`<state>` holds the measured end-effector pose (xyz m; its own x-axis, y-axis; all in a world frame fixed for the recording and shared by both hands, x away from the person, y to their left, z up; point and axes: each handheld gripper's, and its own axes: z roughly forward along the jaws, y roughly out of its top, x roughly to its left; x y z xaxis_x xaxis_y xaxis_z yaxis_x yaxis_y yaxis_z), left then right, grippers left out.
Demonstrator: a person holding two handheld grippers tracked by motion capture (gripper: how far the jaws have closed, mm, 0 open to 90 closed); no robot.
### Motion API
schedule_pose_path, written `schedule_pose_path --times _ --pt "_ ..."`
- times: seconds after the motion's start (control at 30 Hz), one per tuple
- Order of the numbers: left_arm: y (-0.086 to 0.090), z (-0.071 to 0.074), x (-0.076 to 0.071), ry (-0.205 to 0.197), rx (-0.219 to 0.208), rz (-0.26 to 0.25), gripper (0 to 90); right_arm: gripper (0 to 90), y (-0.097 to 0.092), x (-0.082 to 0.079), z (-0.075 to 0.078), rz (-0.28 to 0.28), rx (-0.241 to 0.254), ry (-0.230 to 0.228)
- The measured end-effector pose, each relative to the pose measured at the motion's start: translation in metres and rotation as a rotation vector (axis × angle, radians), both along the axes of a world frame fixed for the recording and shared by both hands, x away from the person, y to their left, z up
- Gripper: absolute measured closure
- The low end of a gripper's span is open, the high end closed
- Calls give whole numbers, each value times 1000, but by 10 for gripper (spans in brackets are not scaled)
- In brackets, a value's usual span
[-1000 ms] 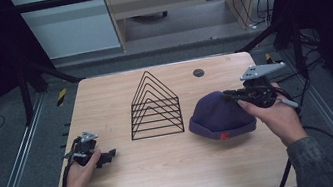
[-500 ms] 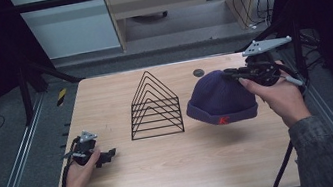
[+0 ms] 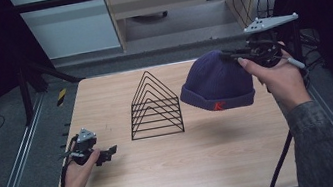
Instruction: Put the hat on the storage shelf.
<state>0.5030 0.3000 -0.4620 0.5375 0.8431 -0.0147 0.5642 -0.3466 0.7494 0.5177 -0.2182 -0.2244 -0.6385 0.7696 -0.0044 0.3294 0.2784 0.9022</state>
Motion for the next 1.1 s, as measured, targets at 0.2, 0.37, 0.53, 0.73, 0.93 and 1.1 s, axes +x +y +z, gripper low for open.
schedule_pose_path --times 0.2,0.37,0.53,0.73,0.93,1.1 --pt "-12 37 0 -63 -37 -42 74 802 6 1 13 10 4 -19" --pt "-19 65 2 -106 -46 -73 70 802 12 1 16 23 13 -26" --pt "-31 102 2 -159 -54 -109 60 802 20 1 20 35 24 -36" --pt "-47 131 -5 -183 -64 -161 54 802 24 -2 24 43 33 -45" --pt "-62 145 -1 -181 -81 -197 55 801 30 -4 31 57 38 -53" --pt "-73 152 2 -184 -89 -220 61 801 35 -5 36 69 39 -64"
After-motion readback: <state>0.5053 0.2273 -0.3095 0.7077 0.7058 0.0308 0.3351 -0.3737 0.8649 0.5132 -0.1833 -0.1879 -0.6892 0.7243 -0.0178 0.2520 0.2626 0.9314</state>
